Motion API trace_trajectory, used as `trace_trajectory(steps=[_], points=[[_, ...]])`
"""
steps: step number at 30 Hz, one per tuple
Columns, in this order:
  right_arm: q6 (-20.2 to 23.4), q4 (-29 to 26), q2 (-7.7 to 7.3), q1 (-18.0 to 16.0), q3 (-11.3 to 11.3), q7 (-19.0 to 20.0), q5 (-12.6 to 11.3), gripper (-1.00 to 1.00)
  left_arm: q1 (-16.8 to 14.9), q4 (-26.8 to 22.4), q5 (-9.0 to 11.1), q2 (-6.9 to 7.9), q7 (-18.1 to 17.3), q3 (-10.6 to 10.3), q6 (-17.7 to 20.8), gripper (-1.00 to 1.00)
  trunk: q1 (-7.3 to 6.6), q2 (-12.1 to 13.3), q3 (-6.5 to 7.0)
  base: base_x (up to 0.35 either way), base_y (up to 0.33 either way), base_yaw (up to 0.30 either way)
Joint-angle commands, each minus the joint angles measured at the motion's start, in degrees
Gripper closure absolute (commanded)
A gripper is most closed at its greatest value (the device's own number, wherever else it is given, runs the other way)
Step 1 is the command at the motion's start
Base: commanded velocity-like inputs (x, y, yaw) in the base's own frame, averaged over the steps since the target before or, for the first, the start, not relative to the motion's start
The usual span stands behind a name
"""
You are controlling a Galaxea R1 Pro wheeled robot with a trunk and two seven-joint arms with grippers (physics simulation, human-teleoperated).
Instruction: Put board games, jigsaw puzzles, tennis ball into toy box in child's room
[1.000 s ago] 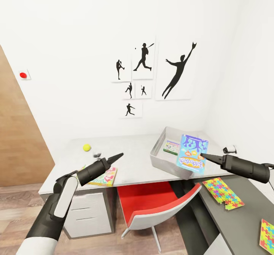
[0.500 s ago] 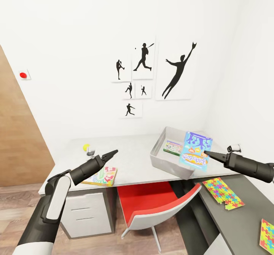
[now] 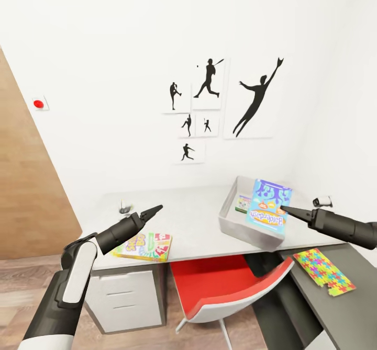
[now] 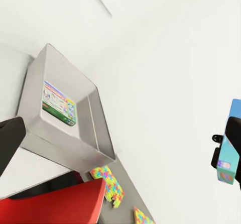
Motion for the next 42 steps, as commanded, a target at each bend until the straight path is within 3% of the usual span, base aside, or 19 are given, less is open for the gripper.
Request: trace_trajectory(steps=[1, 11, 12, 14, 15, 16, 30, 42], points=[[0.23, -0.48, 0.06, -0.06, -0.01, 0.23, 0.12, 1.0, -0.06, -0.02, 0.03, -0.06, -0.17, 0.13, 0.33, -1.0, 0.05, -0.12, -0.13, 0.168, 0.266, 0.0], [0.23, -2.37, 0.25, -0.02, 0.54, -4.32, 0.08, 1.0, 0.4, -1.13, 0.2, -0.14, -0.04, 0.13, 0.26, -1.0, 0.05, -0.12, 0.02, 0.132, 0.167, -0.031], [0.23, -1.2, 0.19, -0.45, 0.5, -7.08, 0.04, 1.0, 0.75, -2.02, 0.61, -1.16, 0.12, 0.12, 0.31, -1.0, 0.05, -0.12, 0.02, 0.021, 0.024, -0.01], [0.23, -0.41, 0.2, -0.61, 0.49, -7.88, 0.03, 1.0, 0.79, -2.1, 0.66, -1.39, 0.16, 0.12, 0.3, -1.0, 0.05, -0.12, 0.03, 0.017, 0.019, -0.008], [0.23, 5.17, 0.27, -3.82, 0.83, -12.89, -0.07, 1.0, 0.67, -1.95, 0.72, -2.04, 0.32, -0.06, 0.32, -1.0, 0.05, -0.12, 0.03, 0.006, 0.006, -0.003], [0.23, 6.12, 0.28, -4.51, 1.01, -13.59, -0.09, 1.0, 0.58, -1.8, 0.74, -2.09, 0.41, -0.25, 0.4, -1.0, 0.05, -0.12, 0.03, 0.004, 0.005, -0.002], [0.23, 9.37, -0.34, -7.13, 2.68, -16.28, -0.09, 1.0, 0.62, -2.23, 0.87, -2.25, 0.95, -1.08, 1.86, -1.0, 0.05, -0.12, 0.04, 0.02, 0.002, -0.001], [0.23, 9.24, -0.41, -7.21, 2.87, -16.45, -0.08, 1.0, 0.77, -2.46, 0.94, -2.26, 0.88, -1.34, 1.86, -1.0, 0.05, -0.12, 0.04, 0.262, 0.0, 0.0]])
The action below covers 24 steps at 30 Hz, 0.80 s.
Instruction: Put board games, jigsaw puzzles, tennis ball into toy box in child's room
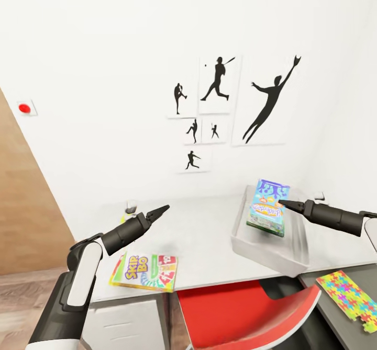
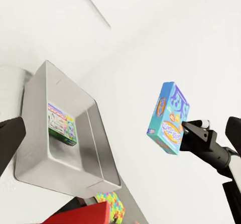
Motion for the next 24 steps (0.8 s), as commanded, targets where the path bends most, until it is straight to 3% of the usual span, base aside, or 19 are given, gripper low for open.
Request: trace_trajectory(steps=[1, 10, 24], points=[[0.31, 0.01, 0.0, -0.05, -0.06, 0.48, 0.08, 1.0, -0.07, -0.01, -0.07, -0.06, -0.2, 0.11, 0.32, -1.0, 0.07, -0.12, -0.13, 0.319, 0.0, 0.0], [0.31, -0.95, 0.12, 0.05, 0.13, 0.47, 0.08, 1.0, -0.09, 0.13, -0.19, -0.12, 0.18, -0.01, 0.31, -1.0, 0.07, -0.12, -0.13, 0.219, 0.0, 0.0], [0.31, -2.24, 0.29, 0.11, 0.39, 0.44, 0.02, 1.0, -0.09, 0.34, -0.33, -0.16, 0.43, -0.07, 0.26, -1.0, 0.07, -0.12, -0.13, 0.031, 0.0, -0.021]])
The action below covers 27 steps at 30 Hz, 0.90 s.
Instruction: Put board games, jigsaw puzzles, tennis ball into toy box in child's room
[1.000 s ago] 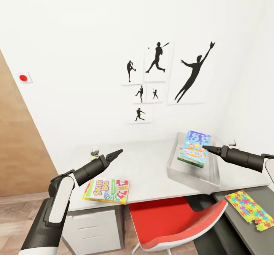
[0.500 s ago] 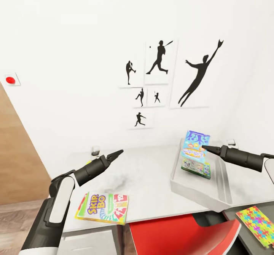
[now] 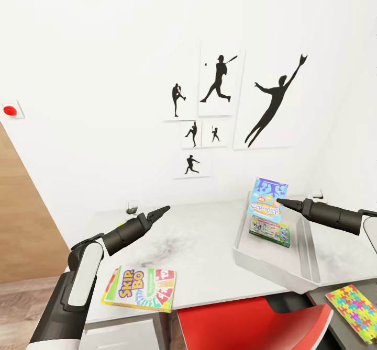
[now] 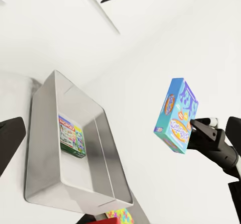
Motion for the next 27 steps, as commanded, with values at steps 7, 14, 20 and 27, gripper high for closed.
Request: trace_trajectory(steps=[7, 14, 20, 27], points=[[0.27, 1.06, 0.27, -0.4, -0.01, 0.26, 0.34, 1.0, -0.06, 0.01, 0.01, -0.06, -0.26, 0.14, 0.3, -1.0, 0.04, -0.13, -0.13, 0.002, 0.0, -0.021], [0.27, 12.15, 0.47, -4.33, 1.68, -0.22, 0.37, 1.0, 0.02, -0.07, 0.11, -0.13, -0.37, 0.09, 0.18, -1.0, 0.04, -0.13, -0.13, 0.0, 0.0, -0.001], [0.27, 18.59, 0.46, -5.09, 1.92, -1.49, 0.29, 1.0, 0.03, -0.02, 0.1, -0.14, -0.35, 0.11, 0.13, -1.0, 0.04, -0.13, -0.13, 0.0, 0.0, 0.0], [0.27, 23.76, -0.24, -7.83, 2.38, -1.98, 0.33, 1.0, 0.03, 0.04, 0.07, -0.16, -0.25, 0.08, 0.12, -1.0, 0.04, -0.13, -0.13, 0.0, 0.0, 0.0]])
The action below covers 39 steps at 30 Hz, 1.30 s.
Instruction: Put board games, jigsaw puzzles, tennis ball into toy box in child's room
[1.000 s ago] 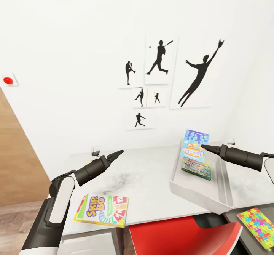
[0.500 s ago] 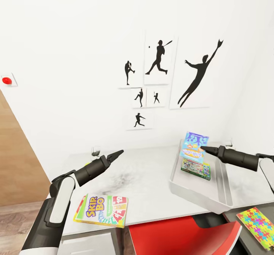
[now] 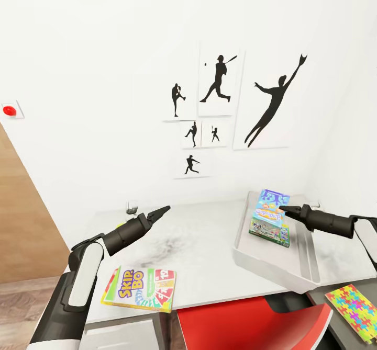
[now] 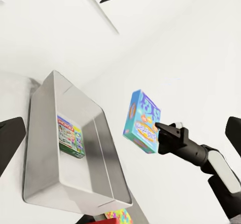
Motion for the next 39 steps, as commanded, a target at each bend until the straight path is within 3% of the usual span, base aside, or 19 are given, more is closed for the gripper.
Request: trace_trajectory(steps=[1, 4, 5, 8, 11, 14, 17, 21, 33, 39], points=[[0.28, 0.47, -0.11, -0.59, 0.13, 0.46, 0.37, 1.0, -0.06, 0.0, -0.06, -0.06, -0.21, 0.13, 0.33, -1.0, 0.04, -0.13, -0.14, 0.0, 0.0, 0.0], [0.28, 1.26, -1.15, -1.53, 0.72, 0.46, 0.33, 1.0, -0.06, 0.01, -0.06, -0.05, -0.2, 0.12, 0.33, -1.0, 0.04, -0.13, -0.14, 0.0, 0.0, 0.0], [0.28, 1.41, -1.93, -1.69, 0.88, 0.49, 0.29, 1.0, -0.06, 0.01, -0.06, -0.05, -0.19, 0.12, 0.33, -1.0, 0.04, -0.13, -0.14, 0.0, 0.0, 0.0], [0.28, 1.84, -6.71, -2.18, 2.96, 0.76, -0.09, 1.0, -0.06, 0.09, -0.13, -0.06, -0.18, 0.11, 0.33, -1.0, 0.04, -0.13, -0.14, 0.0, 0.0, 0.0], [0.28, 1.9, -7.8, -2.4, 4.75, 1.41, -0.19, 1.0, -0.06, 0.09, -0.14, -0.07, -0.18, 0.11, 0.33, -1.0, 0.04, -0.13, -0.14, 0.0, 0.0, 0.0], [0.28, 1.94, -8.2, -2.52, 6.25, 2.45, -0.23, 1.0, -0.06, 0.13, -0.15, -0.09, -0.18, 0.11, 0.33, -1.0, 0.04, -0.13, -0.14, 0.0, 0.0, 0.0], [0.28, 2.02, -8.62, -2.68, 9.87, 4.94, -0.27, 1.0, -0.06, 0.16, -0.15, -0.08, -0.18, 0.11, 0.33, -1.0, 0.04, -0.13, -0.23, 0.0, 0.0, 0.0], [0.28, 2.3, -8.59, -2.91, 12.73, 6.34, -0.26, 1.0, -0.06, 0.18, -0.14, -0.11, -0.18, 0.11, 0.33, -1.0, 0.04, -0.13, -0.49, 0.0, 0.0, 0.0], [0.28, 4.35, -7.95, -4.3, 16.26, 7.0, -0.13, 1.0, -0.06, 0.19, -0.12, -0.13, -0.18, 0.11, 0.33, -1.0, 0.04, -0.13, -1.55, 0.0, 0.0, 0.0], [0.28, 4.81, -7.9, -4.41, 16.99, 7.02, -0.13, 1.0, -0.06, 0.19, -0.14, -0.13, -0.18, 0.11, 0.33, -1.0, 0.04, -0.13, -2.11, 0.0, 0.0, 0.0]])
